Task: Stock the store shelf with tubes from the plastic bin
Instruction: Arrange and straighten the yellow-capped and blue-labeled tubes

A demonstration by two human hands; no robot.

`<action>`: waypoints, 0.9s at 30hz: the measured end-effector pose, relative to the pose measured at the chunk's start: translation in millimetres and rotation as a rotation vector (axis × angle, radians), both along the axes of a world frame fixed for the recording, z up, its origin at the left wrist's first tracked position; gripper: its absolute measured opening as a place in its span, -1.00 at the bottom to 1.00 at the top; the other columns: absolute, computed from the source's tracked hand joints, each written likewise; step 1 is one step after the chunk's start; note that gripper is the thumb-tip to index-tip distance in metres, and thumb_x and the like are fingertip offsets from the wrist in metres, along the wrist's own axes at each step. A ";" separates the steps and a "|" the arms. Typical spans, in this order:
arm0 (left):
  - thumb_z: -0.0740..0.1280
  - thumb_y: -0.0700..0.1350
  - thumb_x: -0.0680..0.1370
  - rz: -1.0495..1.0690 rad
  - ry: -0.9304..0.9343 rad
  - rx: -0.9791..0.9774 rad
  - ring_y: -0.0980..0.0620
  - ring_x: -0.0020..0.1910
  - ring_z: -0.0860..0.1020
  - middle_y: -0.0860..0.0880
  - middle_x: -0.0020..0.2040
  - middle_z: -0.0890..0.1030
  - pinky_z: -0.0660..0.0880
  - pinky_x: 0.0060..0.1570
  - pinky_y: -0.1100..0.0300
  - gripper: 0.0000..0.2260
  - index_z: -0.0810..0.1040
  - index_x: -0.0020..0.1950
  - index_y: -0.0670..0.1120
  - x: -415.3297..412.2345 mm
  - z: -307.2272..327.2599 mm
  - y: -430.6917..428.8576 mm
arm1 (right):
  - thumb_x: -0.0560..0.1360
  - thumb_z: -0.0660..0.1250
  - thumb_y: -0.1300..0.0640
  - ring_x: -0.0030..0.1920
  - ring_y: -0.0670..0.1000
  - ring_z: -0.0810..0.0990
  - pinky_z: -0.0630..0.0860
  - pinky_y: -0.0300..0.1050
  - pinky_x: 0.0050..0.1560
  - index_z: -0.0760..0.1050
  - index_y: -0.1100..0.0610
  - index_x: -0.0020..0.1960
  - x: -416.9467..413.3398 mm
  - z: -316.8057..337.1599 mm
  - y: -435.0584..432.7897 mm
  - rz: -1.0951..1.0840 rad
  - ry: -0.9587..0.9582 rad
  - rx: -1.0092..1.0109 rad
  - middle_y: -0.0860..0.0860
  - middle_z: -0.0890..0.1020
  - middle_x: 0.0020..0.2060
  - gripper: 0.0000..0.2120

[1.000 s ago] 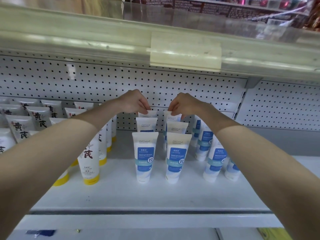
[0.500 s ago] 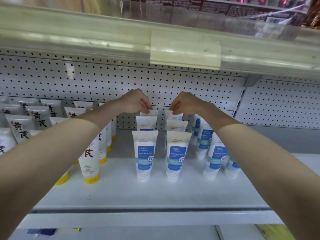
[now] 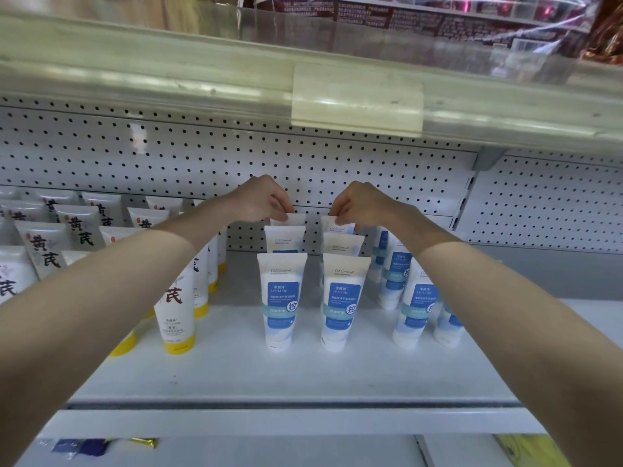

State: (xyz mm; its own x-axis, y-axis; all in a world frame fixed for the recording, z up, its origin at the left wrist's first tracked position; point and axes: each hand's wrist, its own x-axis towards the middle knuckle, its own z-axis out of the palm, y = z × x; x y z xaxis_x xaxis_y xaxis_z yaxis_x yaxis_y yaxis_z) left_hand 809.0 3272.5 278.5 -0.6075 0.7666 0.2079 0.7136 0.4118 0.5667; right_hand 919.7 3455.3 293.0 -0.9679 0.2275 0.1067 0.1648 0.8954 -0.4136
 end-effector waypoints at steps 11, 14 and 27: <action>0.39 -0.24 0.48 0.006 0.018 -0.027 0.12 -0.08 0.54 -0.02 -0.03 0.59 0.48 -0.02 0.26 -0.81 0.61 0.09 -0.15 3.0 2.0 -0.2 | 0.46 0.37 0.26 0.10 0.06 0.58 0.49 -0.16 0.08 0.60 0.17 0.10 4.3 -0.9 1.8 -0.002 0.016 0.045 0.11 0.63 0.07 -0.78; 0.41 -0.20 0.48 -0.001 0.033 -0.024 0.09 0.02 0.54 -0.01 0.00 0.60 0.45 0.12 0.20 -0.77 0.60 0.13 -0.15 4.6 6.9 -2.1 | 0.47 0.36 0.22 0.11 0.04 0.56 0.43 -0.22 0.05 0.58 0.17 0.13 9.4 4.4 0.1 0.007 0.042 0.060 0.09 0.62 0.10 -0.76; 0.41 -0.18 0.47 -0.122 0.026 0.122 0.01 0.06 0.56 -0.11 0.08 0.61 0.46 0.19 0.18 -0.72 0.58 0.16 -0.21 51.4 23.2 8.2 | 0.48 0.37 0.15 0.12 0.02 0.56 0.41 -0.31 -0.04 0.57 0.18 0.15 80.3 25.3 5.7 -0.105 0.146 0.039 0.07 0.62 0.10 -0.74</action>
